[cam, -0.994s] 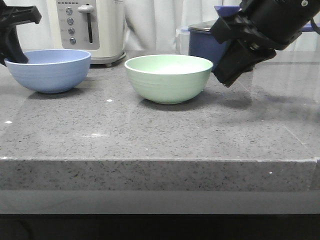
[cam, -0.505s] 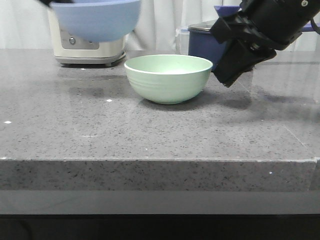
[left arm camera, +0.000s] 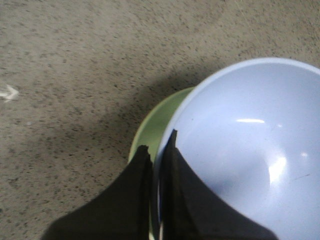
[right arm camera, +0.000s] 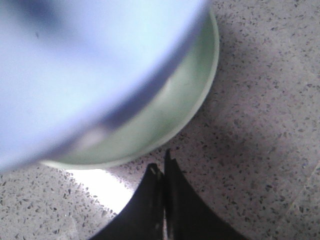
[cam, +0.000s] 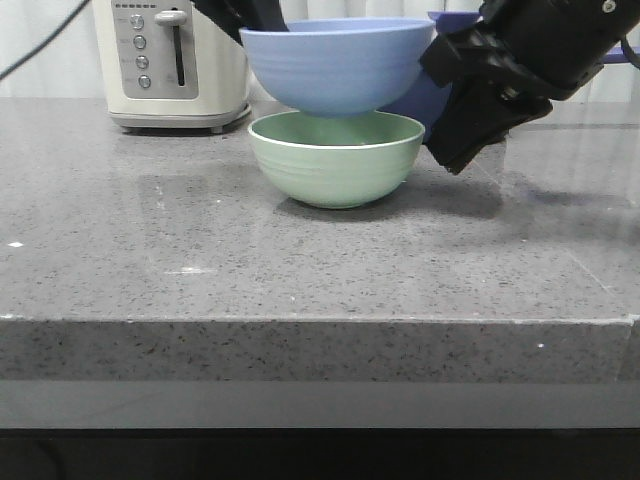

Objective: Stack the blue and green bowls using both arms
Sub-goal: 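Lower the blue bowl into the green bowl and open the left gripper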

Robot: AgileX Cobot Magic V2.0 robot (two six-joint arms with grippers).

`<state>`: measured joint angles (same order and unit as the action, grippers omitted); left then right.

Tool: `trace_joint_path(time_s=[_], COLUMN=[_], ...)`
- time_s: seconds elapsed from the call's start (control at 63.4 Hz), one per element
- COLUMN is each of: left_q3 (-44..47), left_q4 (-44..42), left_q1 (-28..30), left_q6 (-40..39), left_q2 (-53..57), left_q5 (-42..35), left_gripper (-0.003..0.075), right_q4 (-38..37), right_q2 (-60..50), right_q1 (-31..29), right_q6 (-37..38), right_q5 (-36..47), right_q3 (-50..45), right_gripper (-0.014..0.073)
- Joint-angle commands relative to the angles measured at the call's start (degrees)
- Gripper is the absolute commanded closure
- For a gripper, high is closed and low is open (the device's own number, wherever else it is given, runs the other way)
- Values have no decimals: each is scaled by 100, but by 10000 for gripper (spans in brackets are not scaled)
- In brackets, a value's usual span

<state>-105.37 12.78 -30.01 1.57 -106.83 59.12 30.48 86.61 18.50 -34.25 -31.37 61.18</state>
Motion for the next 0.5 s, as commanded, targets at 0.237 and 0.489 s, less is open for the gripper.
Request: trace_joint_path(time_s=[0.237,0.489], left_q3=[-211,-211], left_q4=[-85,-211], left_q1=[-125,-125], left_q6=[10,10], left_q2=[137,128], left_q5=[-499,-512], left_gripper=[740,740], right_q4=[152,152], right_q2=[-206,-206], right_q1=[-1,-1], right_q6=[-50,-50], right_q5=[213,213], right_q3=[132,132], right_gripper=[657,657])
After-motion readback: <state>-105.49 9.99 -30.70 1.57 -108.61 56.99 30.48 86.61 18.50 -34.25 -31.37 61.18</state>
